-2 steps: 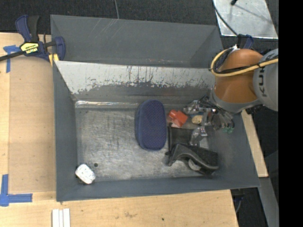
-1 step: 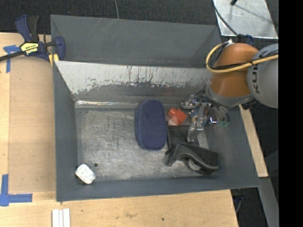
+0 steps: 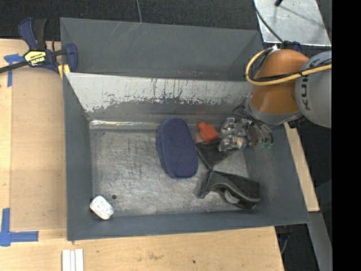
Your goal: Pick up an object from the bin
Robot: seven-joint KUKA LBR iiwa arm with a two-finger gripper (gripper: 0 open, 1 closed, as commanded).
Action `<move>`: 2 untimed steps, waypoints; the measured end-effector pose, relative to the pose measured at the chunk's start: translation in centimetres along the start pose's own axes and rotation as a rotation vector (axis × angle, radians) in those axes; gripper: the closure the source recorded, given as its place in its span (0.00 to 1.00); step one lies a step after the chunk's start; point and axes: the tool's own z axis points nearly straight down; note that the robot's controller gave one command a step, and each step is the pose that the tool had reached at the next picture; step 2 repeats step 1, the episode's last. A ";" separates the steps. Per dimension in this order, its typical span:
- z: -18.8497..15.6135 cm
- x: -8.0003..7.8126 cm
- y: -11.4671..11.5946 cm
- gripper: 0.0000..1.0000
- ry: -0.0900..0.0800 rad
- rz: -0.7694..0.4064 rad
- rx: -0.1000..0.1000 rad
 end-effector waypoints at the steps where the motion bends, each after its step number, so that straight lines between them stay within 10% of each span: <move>1: -14.8 0.4 0.6 1.00 0.007 -0.051 -0.001; 2: -14.8 0.4 0.6 1.00 0.007 -0.051 -0.001</move>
Offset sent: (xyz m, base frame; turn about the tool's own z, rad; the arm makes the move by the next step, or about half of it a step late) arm -0.0092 0.0069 0.1414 -0.0522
